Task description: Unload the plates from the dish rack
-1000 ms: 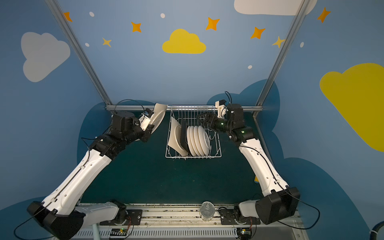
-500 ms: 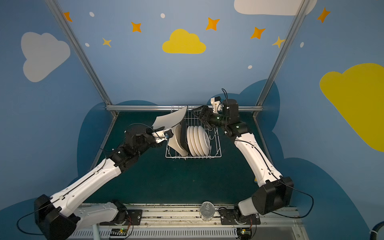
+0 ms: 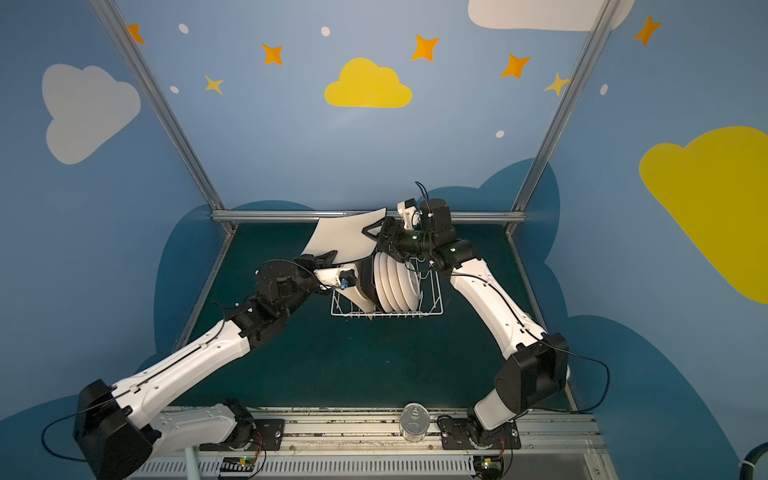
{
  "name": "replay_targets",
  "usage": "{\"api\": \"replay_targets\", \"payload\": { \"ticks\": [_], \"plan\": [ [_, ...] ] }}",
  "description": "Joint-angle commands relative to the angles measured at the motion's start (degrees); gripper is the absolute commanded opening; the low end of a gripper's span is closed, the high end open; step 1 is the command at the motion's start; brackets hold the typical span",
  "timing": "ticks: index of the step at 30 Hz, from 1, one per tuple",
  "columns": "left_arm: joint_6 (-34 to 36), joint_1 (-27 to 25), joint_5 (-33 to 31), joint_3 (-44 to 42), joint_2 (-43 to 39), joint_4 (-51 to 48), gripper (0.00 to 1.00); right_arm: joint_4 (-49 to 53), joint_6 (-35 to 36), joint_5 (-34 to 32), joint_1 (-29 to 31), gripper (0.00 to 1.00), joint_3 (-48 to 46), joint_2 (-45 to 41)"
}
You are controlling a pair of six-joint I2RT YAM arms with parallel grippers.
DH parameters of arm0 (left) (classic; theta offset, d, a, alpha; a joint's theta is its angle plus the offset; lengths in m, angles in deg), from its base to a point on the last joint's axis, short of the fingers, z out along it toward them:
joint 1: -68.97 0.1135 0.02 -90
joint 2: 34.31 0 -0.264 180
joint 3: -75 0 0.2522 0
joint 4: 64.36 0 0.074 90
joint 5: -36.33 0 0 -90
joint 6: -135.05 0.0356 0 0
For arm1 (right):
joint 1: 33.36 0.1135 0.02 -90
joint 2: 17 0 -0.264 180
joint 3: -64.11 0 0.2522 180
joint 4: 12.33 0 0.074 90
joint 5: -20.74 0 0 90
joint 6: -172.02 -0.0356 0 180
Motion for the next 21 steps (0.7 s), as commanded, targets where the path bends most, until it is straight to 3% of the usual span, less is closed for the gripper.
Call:
{"api": "replay_targets", "payload": {
  "ticks": [1, 4, 21],
  "plan": [
    [2.21, -0.19, -1.12, 1.41, -1.38, 13.09, 0.03, 0.94, -0.66, 0.39, 0.83, 0.71, 1.84, 0.79],
    [2.78, -0.17, -1.33, 0.95, -1.14, 13.7, 0.03, 0.65, -1.77, 1.43, 0.95, 0.58, 2.06, 1.73],
    [1.5, -0.27, 1.54, -1.91, -1.72, 16.1, 0.04, -0.26, -3.37, 2.06, 1.43, 0.34, 3.45, 5.0]
  ]
}}
